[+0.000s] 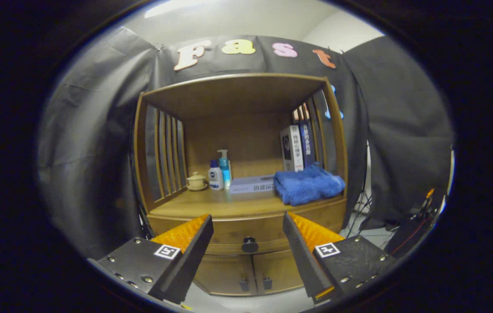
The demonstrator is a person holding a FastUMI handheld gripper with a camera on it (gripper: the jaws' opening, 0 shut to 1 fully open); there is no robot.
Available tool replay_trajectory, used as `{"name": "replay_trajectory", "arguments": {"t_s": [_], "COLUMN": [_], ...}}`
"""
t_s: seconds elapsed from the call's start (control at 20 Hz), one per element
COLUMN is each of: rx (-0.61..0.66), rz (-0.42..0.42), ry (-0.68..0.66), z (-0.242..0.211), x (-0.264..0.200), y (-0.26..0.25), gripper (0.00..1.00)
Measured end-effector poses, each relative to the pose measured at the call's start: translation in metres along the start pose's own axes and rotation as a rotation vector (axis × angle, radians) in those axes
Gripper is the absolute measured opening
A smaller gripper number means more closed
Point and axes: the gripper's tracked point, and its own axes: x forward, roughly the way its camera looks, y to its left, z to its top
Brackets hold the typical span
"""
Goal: Pull open the drawer, take out the items inside it, and place them on the countertop above the cabinet.
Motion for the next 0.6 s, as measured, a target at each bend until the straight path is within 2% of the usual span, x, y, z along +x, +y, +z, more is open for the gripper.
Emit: {"name": "replay_trajectory", "arguments": {"t_s": [0.15,0.35,0.45,0.55,0.6], "rx": [0.041,0.062,0.077,0.064,0.064], "rz": [0.004,0.026,-0.001,-0.038,-0.03], "ry": [0.061,0.141,0.184,0.248,0.264], "z": [-0.031,-0.069,-0.089,-0.115,-0.122], "x": [0.024,0.063,0.081,0.093,0.101], "y": [0.002,0.007,0.0,-0.012,-0.01], "gripper": [0.9,0.91,0.91,0.77,0.77]}}
